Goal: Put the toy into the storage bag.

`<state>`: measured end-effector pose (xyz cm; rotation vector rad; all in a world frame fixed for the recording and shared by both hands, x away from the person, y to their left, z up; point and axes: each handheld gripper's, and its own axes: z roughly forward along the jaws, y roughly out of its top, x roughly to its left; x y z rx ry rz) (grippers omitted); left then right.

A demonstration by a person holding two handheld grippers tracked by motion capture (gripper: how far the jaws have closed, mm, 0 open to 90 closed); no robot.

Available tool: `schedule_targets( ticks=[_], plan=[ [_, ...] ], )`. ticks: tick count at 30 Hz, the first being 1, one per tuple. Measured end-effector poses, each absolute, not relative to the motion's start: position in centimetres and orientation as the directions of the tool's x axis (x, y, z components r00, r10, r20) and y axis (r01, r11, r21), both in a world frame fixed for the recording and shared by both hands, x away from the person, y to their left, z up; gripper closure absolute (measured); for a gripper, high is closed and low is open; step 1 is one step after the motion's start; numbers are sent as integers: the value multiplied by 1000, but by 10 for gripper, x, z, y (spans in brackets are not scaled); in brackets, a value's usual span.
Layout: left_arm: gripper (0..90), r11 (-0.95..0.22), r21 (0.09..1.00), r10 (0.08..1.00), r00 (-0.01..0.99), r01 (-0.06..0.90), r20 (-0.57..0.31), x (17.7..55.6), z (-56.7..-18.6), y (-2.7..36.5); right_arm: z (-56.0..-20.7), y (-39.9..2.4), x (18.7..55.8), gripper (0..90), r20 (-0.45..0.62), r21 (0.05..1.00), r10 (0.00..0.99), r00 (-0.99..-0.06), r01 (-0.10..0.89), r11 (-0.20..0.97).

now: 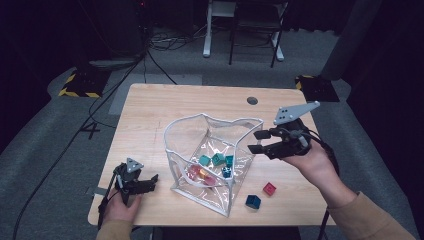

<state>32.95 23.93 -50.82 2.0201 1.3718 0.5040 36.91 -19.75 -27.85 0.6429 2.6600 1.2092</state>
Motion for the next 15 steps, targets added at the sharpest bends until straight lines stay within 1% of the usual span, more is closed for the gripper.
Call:
schedule_targets(
  ticks=[15],
  plan=[
    [152, -255, 689, 923, 384, 678, -37, 329, -508, 239, -325, -254, 356, 443, 50, 736, 547, -836, 401, 545]
  ],
)
